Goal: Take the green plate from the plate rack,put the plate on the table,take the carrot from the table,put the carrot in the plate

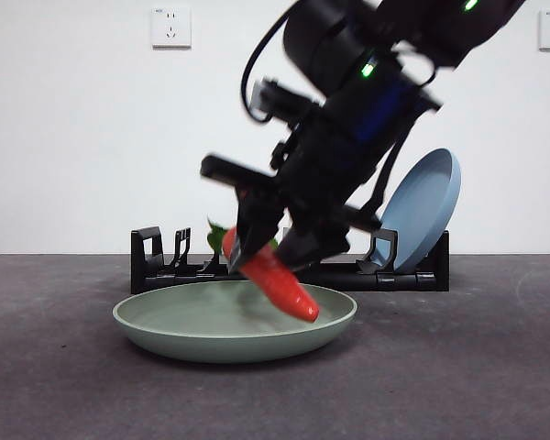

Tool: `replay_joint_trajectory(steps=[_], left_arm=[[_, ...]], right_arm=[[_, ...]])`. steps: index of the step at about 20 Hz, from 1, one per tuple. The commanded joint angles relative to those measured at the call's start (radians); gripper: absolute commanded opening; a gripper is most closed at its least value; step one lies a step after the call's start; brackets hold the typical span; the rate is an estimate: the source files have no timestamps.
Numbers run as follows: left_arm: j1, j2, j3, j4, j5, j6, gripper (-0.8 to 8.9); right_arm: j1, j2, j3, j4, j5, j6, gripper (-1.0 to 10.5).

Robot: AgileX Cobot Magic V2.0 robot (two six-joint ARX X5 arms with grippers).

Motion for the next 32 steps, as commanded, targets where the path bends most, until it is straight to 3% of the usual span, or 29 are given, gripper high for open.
replay_joint_trajectory(steps=[1,9,12,14,21,24,32], left_arm=[[-0.003,-0.001,-0.006,-0.002,0.001,-0.003,3.19],[-0.003,-0.001,-0.007,-0.003,0.000,-0.004,3.19],[-0.003,-0.001,-0.006,-0.006,0.000,-0.006,3.19],[-0.003,-0.001,-0.006,-0.006,0.000,-0.006,3.19],[-0.003,-0.001,-0.007,-0.006,-0.002,-0.006,3.19],[-0.003,-0.001,-0.007,-0.006,-0.002,-0.006,3.19],[-0.003,-0.001,-0.007,-0.106,0.001,-0.005,3.13]], right_arm=[[0.005,0.062,0.042,0.002,-0.001,0.013,-0.2],[0.008,0.112,0.060,-0.012,0.000,0.013,0.2],[0.008,0.112,0.060,-0.043,0.000,0.014,3.7],[0.008,0.112,0.060,-0.073,0.000,0.013,4.8],[0.008,-0.018,0.068,-0.143,0.000,0.008,4.8],[0.008,-0.195,0.068,-0.299,-0.001,-0.020,4.8],[0.008,-0.724,0.068,-0.944,-0.053,-0.085,4.7]])
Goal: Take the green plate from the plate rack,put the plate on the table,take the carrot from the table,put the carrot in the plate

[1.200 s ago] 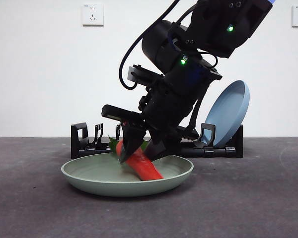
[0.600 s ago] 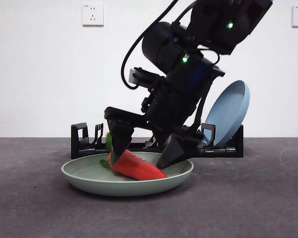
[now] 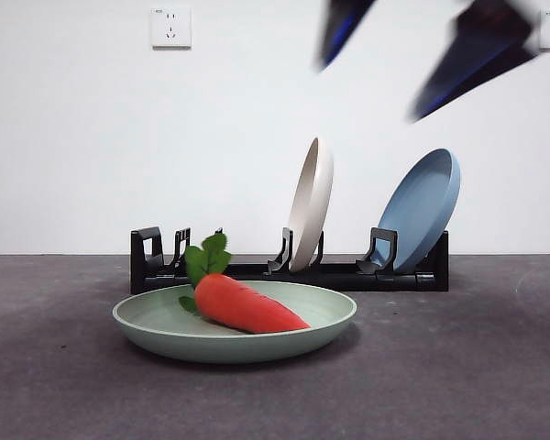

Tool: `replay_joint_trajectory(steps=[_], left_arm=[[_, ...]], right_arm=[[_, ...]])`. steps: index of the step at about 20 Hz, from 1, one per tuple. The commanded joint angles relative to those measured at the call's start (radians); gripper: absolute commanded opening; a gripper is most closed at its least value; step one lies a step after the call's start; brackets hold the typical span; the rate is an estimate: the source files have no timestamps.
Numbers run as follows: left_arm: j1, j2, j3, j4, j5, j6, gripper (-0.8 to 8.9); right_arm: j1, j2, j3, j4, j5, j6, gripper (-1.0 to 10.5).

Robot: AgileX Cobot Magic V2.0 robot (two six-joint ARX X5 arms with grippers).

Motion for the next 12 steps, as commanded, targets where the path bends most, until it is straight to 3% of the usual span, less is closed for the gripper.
replay_joint_trajectory(steps=[1,5,7,10,12], left_arm=[[-0.003,-0.001,-0.006,-0.041,0.003,-0.006,3.13],[-0.003,-0.001,-0.006,-0.118,0.010,-0.007,2.84],[-0.003,-0.001,-0.006,-0.136,0.035,-0.007,1.69],[-0.003,-0.001,-0.006,-0.142,0.062,-0.007,-0.20],[-0.003,-0.001,-0.007,-0.142,0.062,-0.007,-0.08]], right_arm=[[0.002,-0.105,-0.001,-0.129,-0.002,-0.016,4.7],[0.002,-0.233,-0.001,-0.259,-0.002,-0.016,4.5],[0.002,-0.267,-0.001,-0.291,-0.002,-0.016,3.2],[0.002,-0.299,-0.001,-0.326,-0.002,-0.018,0.3],[0.002,-0.312,-0.001,-0.341,-0.002,-0.022,-0.1]])
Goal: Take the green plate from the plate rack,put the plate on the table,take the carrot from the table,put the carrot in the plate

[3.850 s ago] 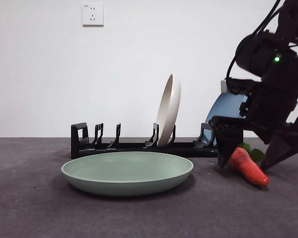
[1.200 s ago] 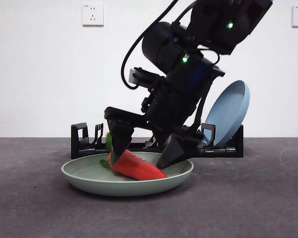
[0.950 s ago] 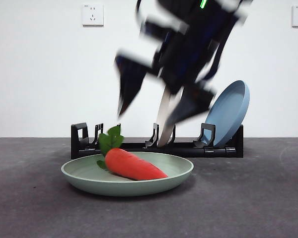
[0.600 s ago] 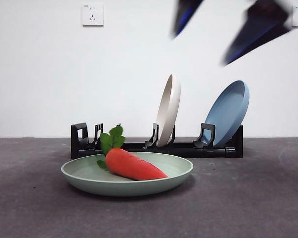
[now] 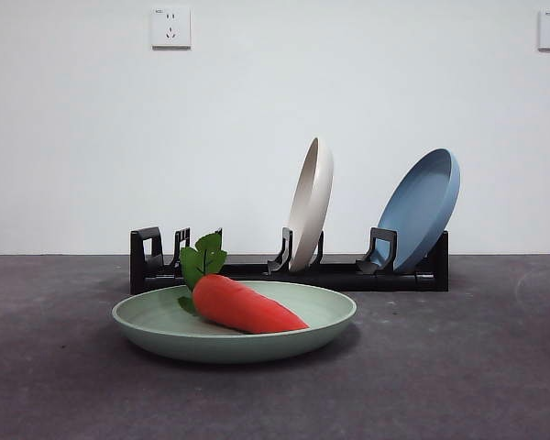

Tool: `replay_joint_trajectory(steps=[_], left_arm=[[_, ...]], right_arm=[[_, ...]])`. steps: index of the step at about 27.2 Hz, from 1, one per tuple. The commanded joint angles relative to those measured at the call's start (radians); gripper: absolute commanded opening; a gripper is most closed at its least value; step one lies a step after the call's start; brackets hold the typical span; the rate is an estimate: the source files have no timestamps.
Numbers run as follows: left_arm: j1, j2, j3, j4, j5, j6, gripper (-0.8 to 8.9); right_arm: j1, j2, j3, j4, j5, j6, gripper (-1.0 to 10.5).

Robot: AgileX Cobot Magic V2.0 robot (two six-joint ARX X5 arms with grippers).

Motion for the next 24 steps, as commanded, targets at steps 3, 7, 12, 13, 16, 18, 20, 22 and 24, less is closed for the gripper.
replay_joint_trajectory(steps=[3,7,12,13,16,18,20,22,24], left_arm=[[-0.003,-0.001,-0.007,0.002,0.011,-0.006,-0.08],[-0.003,-0.001,-0.006,0.001,0.016,-0.006,-0.02],[-0.003,-0.001,-0.006,0.002,0.017,-0.006,-0.02],[-0.003,-0.001,-0.006,0.002,0.017,-0.006,-0.02],[-0.003,-0.001,-0.006,0.002,0.017,-0.006,-0.02],[-0.003,-0.001,-0.007,0.002,0.017,-0.006,-0.02],[-0.003,-0.001,-0.006,0.002,0.016,-0.006,-0.02],[-0.003,-0.001,-0.006,0.002,0.017,-0.006,-0.02],[-0.003,-0.001,-0.007,0.002,0.016,-0.006,-0.02]], right_arm=[[0.002,-0.014,-0.001,-0.017,-0.001,-0.016,-0.1],[0.002,-0.014,-0.001,-0.016,0.001,-0.015,0.0],[0.002,-0.014,-0.001,-0.016,0.003,-0.016,0.0],[0.002,-0.014,-0.001,-0.016,0.003,-0.016,0.0],[0.002,-0.016,-0.001,-0.016,0.002,-0.016,0.0],[0.002,-0.016,-0.001,-0.016,0.002,-0.016,0.0],[0.002,-0.016,-0.001,-0.016,0.003,-0.015,0.0],[0.002,-0.016,-0.001,-0.016,0.003,-0.016,0.0],[0.002,-0.016,-0.001,-0.016,0.003,-0.016,0.0]])
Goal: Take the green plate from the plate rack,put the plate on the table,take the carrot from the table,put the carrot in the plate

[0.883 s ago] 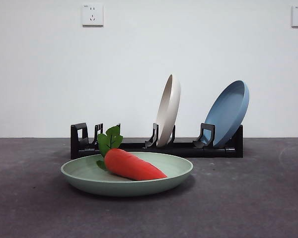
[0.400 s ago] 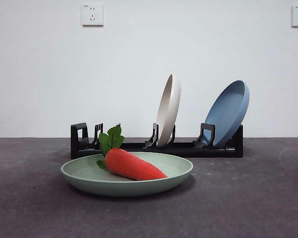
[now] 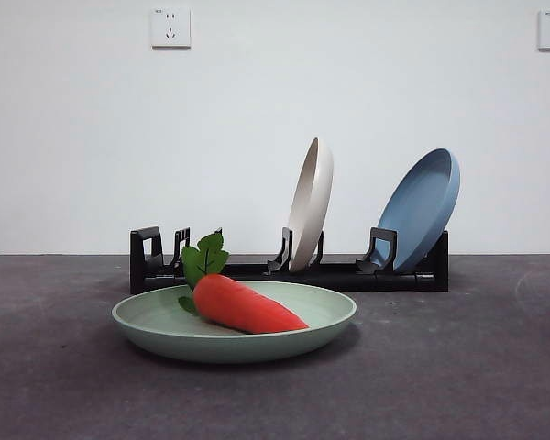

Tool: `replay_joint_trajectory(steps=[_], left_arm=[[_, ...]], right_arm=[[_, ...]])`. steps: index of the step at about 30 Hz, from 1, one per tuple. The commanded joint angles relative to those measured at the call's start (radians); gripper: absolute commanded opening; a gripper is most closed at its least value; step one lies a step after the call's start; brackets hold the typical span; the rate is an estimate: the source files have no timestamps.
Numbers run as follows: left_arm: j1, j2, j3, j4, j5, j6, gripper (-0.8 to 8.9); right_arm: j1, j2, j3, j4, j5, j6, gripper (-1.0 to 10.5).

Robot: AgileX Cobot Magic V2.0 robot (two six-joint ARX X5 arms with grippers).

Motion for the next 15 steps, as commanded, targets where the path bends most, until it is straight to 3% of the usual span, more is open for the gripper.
replay_joint_trajectory(steps=[1,5,8,11,15], left_arm=[[-0.002,-0.001,-0.006,0.003,0.000,-0.006,-0.02],[0.037,-0.031,-0.007,0.032,-0.026,0.048,-0.03],[0.138,-0.074,-0.011,0.167,-0.013,0.122,-0.03],[0.290,-0.125,-0.032,0.365,0.084,0.178,-0.02],[0.522,-0.214,-0.129,0.646,0.286,0.189,-0.03]], right_arm=[[0.002,-0.002,-0.001,0.003,0.002,-0.008,0.0],[0.002,-0.002,-0.001,0.003,0.002,-0.008,0.0],[0.002,-0.002,-0.001,0.003,0.002,-0.008,0.0],[0.002,-0.003,-0.001,0.002,0.002,-0.008,0.0],[0.002,-0.002,-0.001,0.002,0.002,-0.008,0.0]])
